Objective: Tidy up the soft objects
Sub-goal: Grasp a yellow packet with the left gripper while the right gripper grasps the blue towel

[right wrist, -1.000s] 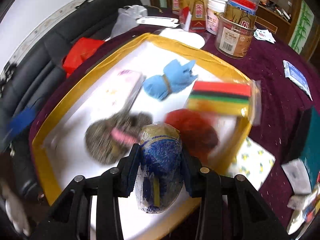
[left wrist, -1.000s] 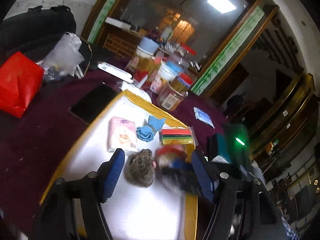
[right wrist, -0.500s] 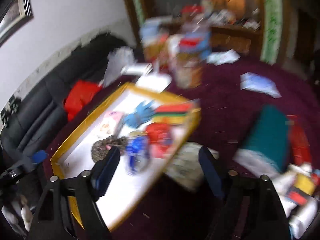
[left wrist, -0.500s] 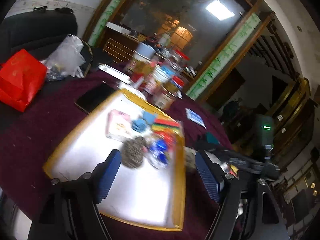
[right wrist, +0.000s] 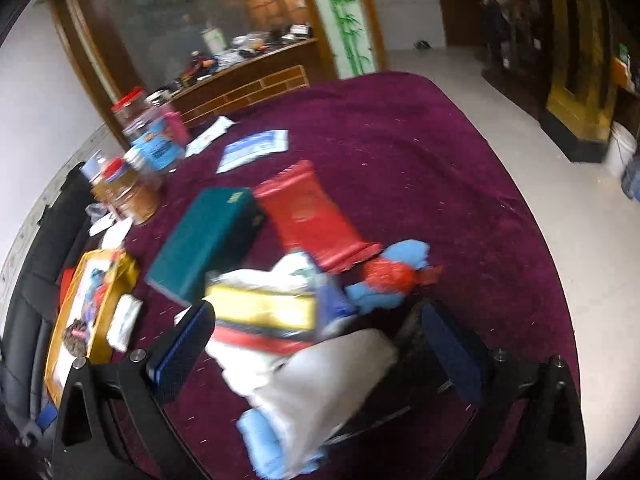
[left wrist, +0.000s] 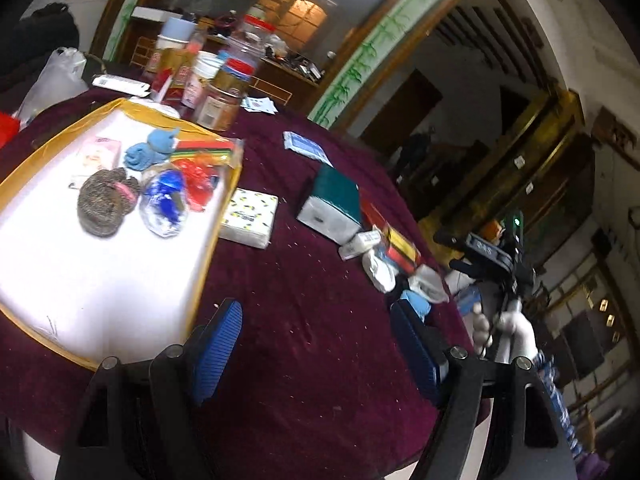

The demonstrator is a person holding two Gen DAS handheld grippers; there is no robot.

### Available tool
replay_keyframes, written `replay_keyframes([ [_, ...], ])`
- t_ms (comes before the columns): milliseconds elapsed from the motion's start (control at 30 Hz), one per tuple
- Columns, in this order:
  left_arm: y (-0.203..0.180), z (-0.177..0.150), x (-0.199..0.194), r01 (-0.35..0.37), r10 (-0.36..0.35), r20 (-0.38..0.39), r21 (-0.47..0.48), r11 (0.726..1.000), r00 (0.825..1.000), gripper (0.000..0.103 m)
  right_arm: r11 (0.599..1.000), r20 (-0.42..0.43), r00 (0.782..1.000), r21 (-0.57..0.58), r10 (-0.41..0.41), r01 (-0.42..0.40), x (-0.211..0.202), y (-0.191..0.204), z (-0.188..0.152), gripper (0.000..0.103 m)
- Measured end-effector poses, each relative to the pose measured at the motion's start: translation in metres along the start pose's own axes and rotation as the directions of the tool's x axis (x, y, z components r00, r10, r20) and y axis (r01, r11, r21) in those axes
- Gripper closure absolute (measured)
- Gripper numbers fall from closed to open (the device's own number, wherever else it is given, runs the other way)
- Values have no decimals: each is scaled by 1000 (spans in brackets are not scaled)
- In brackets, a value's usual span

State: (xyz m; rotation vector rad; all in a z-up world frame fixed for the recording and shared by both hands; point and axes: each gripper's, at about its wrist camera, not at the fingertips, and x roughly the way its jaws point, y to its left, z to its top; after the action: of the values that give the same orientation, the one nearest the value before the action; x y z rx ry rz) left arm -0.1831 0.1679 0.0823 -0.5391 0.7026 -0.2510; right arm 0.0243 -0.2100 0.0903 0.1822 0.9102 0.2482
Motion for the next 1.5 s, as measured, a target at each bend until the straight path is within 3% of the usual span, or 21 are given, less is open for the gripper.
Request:
replay_keyframes([
  [200,-12,-6,-3,-33,33,-2,26,999,999,23,997,-92,993,-19,79,-81,53,11,20,0],
  [333,-7,-5,-6,-59,59,10,19,998,998,23,972,-214,952,-44,217,-232,75,41,5,1],
  [500,2,-5,-4,-84,84,9,11,996,996,23,890,-338,873,-169,351,-423,56,98,-43,1],
  [600,2,-7,9,-65,65,-29,2,998,997,23,806,-406,771,-123,491,-579,40,108,-64,1],
  [633,0,-10,13,-58,58,-41,9,998,997,23,792,-401,760,-120,512,-598,33,107,-66,1],
  [733,-7,-15,19,-45,48,-70,41,998,996,23,800,-322,785,-117,530,-588,9,94,-65,1],
  [800,-11,-18,24,-53,58,-86,63,997,995,23,838,-247,836,-129,490,-530,-7,78,-63,1],
  [867,-15,-21,30,-63,71,-103,86,994,992,23,860,-199,863,-133,465,-493,-21,63,-64,1],
  [1000,-38,-23,50,-65,97,-142,217,974,985,23,885,-139,889,-113,437,-452,-30,37,-64,1],
  [1100,-66,-20,77,-108,175,-134,406,907,975,23,906,-120,908,-93,401,-413,-35,17,-72,1],
  [1200,-94,-18,111,-106,211,-111,593,798,971,23,916,-123,914,-63,387,-396,-36,-2,-78,1],
  [1333,-111,-22,151,-85,248,-119,730,678,961,23,924,-108,921,-35,375,-381,-41,-20,-83,1],
  [1367,-114,-24,166,-92,276,-118,760,643,954,23,925,-104,921,-27,376,-380,-42,-22,-83,1],
  [1433,-114,-27,187,-114,324,-110,792,599,940,23,927,-97,924,-25,371,-374,-42,-23,-83,1],
  [1467,-112,-28,194,-121,341,-109,800,588,934,27,927,-97,924,-31,370,-374,-42,-21,-84,1],
  [1500,-110,-29,199,-124,357,-118,801,586,927,47,927,-99,925,-40,367,-373,-42,-18,-85,1],
])
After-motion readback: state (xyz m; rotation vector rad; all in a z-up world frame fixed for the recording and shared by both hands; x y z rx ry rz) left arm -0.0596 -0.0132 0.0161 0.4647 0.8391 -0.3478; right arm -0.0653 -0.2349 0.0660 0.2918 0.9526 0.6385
